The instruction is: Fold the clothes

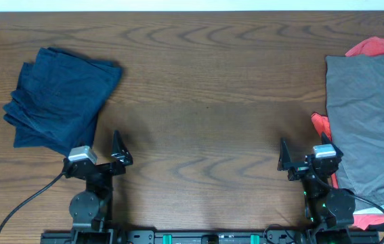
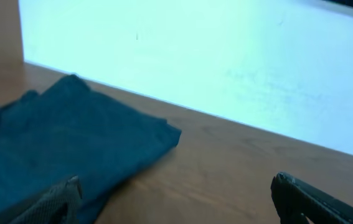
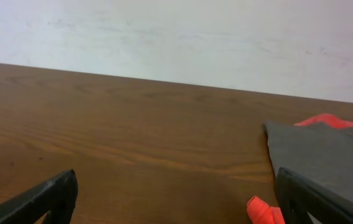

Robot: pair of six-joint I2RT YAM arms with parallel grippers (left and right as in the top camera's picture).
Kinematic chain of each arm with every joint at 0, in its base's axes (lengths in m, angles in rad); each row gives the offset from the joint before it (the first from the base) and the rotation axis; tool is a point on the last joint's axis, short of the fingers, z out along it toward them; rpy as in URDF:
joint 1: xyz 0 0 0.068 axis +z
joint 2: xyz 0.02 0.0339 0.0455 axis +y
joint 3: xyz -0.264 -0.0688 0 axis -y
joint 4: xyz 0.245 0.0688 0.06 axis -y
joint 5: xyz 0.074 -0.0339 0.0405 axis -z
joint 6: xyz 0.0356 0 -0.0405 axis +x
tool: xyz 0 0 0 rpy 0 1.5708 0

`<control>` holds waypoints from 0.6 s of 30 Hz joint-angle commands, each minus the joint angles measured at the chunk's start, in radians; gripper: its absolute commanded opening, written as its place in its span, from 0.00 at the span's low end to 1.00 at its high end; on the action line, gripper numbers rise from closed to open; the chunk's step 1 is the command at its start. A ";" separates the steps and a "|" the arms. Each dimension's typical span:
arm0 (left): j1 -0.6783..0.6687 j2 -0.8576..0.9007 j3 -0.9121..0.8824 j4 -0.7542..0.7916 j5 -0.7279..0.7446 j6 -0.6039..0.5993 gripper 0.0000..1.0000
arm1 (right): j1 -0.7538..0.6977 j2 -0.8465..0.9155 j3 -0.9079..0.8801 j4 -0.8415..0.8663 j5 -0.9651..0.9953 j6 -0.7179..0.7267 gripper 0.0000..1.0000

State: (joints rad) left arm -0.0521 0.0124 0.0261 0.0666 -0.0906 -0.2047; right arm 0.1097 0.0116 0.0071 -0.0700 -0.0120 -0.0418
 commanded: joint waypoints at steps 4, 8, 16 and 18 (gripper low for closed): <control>0.006 -0.011 -0.022 -0.056 0.019 0.073 0.98 | -0.011 -0.006 -0.002 -0.003 -0.011 -0.015 0.99; 0.006 -0.011 -0.022 -0.140 0.071 0.073 0.98 | -0.011 -0.006 -0.002 -0.003 -0.011 -0.015 0.99; 0.006 -0.008 -0.022 -0.137 0.101 0.073 0.98 | -0.011 -0.006 -0.002 -0.003 -0.011 -0.015 0.99; 0.006 -0.008 -0.022 -0.137 0.101 0.073 0.98 | -0.011 -0.006 -0.002 -0.003 -0.011 -0.015 0.99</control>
State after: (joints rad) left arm -0.0521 0.0101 0.0223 -0.0307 0.0013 -0.1516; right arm 0.1097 0.0120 0.0071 -0.0700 -0.0120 -0.0418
